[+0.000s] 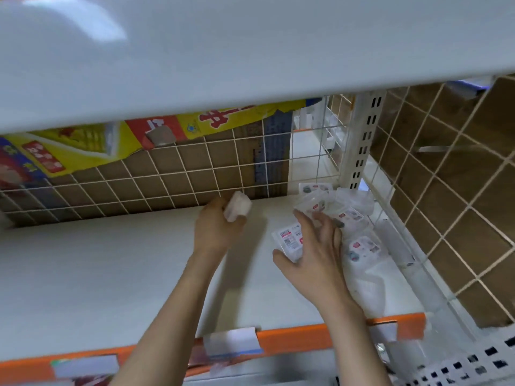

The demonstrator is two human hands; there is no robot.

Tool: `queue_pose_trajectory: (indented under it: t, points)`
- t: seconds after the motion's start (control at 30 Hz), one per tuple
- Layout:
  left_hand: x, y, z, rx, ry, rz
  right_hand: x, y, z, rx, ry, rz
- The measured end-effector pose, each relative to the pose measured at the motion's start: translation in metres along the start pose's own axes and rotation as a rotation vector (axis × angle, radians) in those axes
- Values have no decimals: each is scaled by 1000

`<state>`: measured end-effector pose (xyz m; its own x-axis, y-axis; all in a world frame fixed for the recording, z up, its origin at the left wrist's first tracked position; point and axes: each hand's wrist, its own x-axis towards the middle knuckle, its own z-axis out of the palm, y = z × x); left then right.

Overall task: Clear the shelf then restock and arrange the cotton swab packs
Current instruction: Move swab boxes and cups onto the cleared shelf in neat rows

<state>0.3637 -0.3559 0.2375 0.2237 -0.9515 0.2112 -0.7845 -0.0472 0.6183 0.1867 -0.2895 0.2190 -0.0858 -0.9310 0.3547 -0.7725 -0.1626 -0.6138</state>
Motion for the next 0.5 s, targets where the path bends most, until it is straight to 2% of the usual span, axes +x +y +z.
queue_pose_trajectory:
  t: [0.1, 0.2, 0.33, 0.5]
  points:
    - [-34, -37, -27, -90, 125, -22, -3, -27, 21, 4, -90, -60]
    - [-62, -77, -54, -148, 160, -1, -9, -59, 43, 24, -148, -78]
    - [-77, -132, -102, -147, 112, 49, -26, -111, 78, 150, -229, -58]
    - [-71, -191, -174, -120, 77, 145, -55, -181, 126, 204, -219, -101]
